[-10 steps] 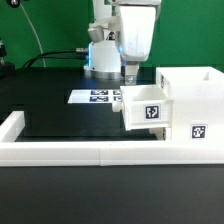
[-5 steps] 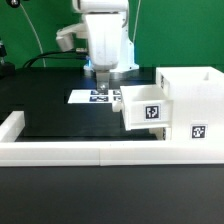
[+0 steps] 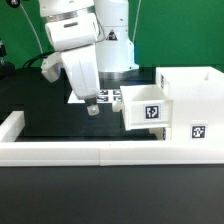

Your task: Assemble drawer

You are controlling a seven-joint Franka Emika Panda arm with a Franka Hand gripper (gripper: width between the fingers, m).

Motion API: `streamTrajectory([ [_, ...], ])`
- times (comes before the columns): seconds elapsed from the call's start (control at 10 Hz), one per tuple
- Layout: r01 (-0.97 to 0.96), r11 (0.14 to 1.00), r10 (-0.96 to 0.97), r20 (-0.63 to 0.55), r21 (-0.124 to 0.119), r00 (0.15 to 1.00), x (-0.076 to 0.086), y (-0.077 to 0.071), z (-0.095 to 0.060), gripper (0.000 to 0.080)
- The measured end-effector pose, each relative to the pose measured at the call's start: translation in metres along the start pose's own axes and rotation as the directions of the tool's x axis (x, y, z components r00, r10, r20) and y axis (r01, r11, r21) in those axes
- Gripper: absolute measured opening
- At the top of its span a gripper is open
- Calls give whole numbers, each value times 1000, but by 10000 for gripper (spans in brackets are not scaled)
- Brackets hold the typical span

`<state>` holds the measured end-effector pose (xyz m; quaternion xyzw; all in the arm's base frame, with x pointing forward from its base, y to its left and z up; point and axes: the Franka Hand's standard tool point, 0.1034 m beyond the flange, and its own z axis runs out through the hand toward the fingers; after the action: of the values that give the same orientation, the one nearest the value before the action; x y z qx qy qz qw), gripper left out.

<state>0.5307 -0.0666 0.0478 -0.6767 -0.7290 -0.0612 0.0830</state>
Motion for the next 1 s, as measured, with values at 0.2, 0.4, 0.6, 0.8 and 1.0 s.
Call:
streamTrajectory([
  [0.2,-17,1000,17,-2,-1,1000,13,5,1,649],
  [0.4,-40,999,40,-8,-3,999,25,9,1,649],
  [0.6,-78,997,77,-17,-3,997,38,11,2,649],
  [0.8,-95,995,96,-27,3,995,52,12,4,649],
  [1.0,-114,993,114,-32,12,993,65,12,9,649],
])
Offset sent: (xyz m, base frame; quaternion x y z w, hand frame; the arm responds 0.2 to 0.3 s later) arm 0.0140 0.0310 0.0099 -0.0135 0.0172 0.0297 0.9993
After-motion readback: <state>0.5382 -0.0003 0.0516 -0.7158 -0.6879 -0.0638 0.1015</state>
